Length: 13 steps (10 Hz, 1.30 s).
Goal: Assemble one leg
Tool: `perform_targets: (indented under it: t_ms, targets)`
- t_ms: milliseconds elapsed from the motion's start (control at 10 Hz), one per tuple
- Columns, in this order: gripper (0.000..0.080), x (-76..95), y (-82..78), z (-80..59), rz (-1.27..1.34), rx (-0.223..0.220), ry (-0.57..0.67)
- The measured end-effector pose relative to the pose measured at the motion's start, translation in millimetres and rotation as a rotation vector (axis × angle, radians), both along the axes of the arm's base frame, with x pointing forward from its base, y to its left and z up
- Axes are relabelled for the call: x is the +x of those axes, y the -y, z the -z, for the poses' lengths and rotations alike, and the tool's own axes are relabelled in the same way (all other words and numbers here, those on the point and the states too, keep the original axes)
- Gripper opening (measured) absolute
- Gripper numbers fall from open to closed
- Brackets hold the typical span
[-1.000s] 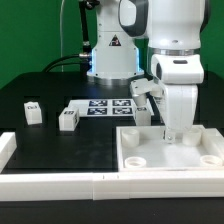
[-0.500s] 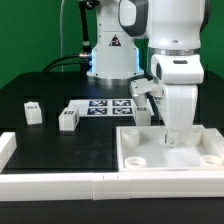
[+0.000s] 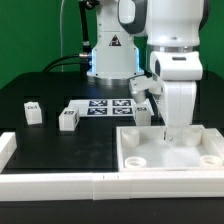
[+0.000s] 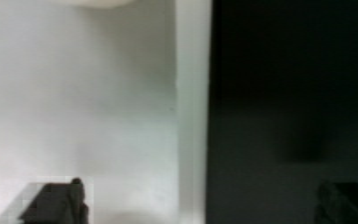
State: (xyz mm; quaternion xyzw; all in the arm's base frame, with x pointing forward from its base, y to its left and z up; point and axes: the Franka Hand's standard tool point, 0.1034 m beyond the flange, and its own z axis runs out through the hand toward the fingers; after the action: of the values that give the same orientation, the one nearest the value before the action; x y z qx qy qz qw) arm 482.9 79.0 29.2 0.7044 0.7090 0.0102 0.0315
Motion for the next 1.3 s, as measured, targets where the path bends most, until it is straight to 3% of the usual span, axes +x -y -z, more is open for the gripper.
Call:
perform_targets:
  t_ms: [200,500,1000,1300]
  targets:
    - [0.0649,-8.0,1.0,-19.8,0.012,-0.002,0.02]
    - [0.0649,-10.2,1.5,-20.0,0.077,0.003,0.019]
    - [0.0649,-10.4,-0.7,-19.7,0.602,0.053,0.023]
    - [0.0649,-26.2,-6.2,-17.8,1.18,0.132,0.019]
